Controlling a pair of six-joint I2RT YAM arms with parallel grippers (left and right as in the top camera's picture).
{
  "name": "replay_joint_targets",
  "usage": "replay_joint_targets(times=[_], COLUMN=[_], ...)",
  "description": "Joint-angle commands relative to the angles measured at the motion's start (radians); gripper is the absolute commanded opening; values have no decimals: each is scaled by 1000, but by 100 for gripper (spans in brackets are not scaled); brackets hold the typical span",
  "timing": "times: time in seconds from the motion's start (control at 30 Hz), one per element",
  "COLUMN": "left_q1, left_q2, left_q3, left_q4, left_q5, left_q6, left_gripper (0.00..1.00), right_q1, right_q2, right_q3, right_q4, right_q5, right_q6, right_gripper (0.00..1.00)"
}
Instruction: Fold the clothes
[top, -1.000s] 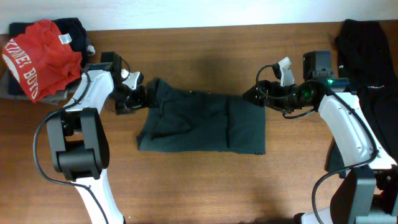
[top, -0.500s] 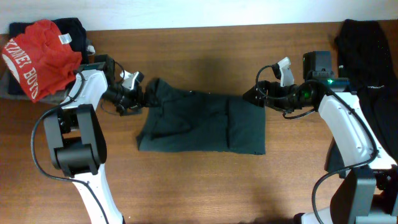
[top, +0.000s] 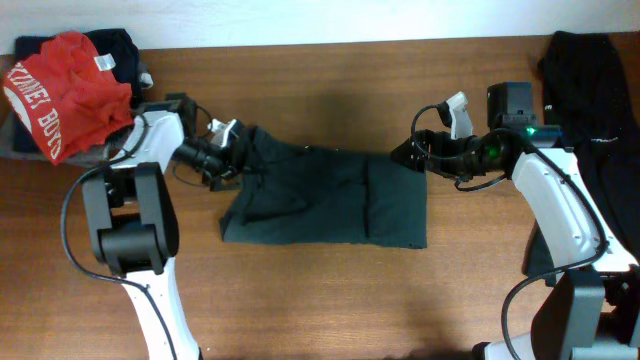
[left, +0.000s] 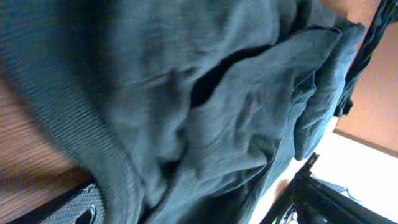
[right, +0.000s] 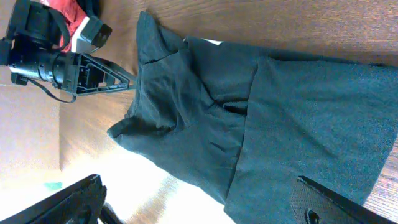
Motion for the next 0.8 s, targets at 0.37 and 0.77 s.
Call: replay_joint_targets(times=[0.37, 0.77], left_q1=[-128, -127], left_q2=[143, 143], left_q3=[-70, -69], left_q4=[72, 74], left_q5=[-264, -287], left_q6=[-104, -113], left_gripper=[57, 1], right_q1=[3, 3], right_q2=[-10, -10], right_q3=[-2, -2], right_q4=[-8, -15], right_q5=[9, 10], right_q6=[-8, -8], right_gripper=[99, 99])
